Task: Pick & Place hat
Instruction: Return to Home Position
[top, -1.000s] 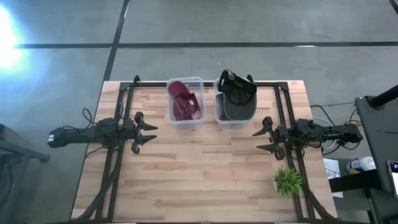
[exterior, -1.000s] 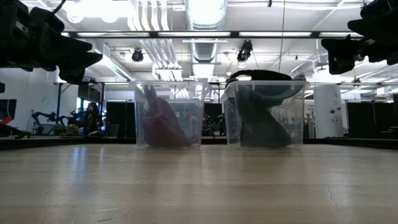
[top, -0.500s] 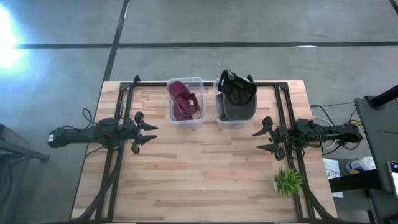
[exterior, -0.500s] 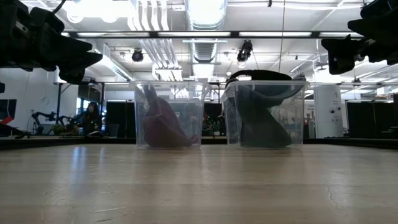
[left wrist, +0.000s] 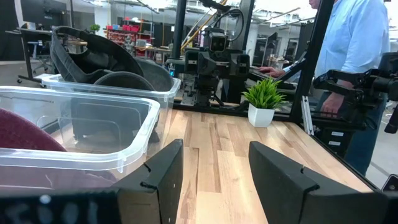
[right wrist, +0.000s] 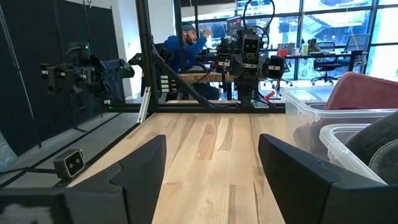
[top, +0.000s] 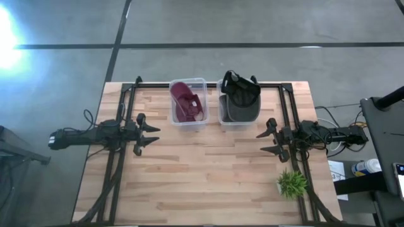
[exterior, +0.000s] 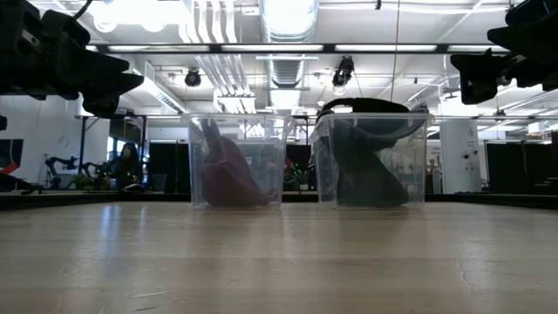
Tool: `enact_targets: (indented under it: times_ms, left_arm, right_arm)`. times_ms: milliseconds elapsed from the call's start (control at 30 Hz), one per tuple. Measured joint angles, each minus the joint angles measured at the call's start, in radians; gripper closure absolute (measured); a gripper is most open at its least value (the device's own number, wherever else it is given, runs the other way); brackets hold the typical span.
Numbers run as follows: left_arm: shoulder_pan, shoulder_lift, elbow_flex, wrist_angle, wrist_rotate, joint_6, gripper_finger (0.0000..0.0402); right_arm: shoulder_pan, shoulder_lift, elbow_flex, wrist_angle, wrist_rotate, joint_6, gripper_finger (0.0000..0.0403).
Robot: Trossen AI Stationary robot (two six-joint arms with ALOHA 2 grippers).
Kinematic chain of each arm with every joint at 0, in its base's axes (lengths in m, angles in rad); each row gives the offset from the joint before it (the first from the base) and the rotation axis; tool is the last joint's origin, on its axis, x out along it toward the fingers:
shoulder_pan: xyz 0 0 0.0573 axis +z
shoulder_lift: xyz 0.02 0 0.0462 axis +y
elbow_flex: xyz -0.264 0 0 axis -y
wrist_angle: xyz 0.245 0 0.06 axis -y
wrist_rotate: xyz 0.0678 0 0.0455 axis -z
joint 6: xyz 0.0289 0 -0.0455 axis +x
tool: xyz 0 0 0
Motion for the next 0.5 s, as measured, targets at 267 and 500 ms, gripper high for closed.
enact_targets:
  times_ms: [267,500]
  left_arm:
    - [0.000,0.000,0.000,0.000,0.000,0.000,0.0225]
    - [-0.001,0.000,0.000,0.000,0.000,0.000,0.0225]
  right_arm:
    - [0.000,0.000,0.000,0.000,0.000,0.001,0.0150]
    - [0.000,0.000,0.000,0.000,0.000,0.000,0.0149]
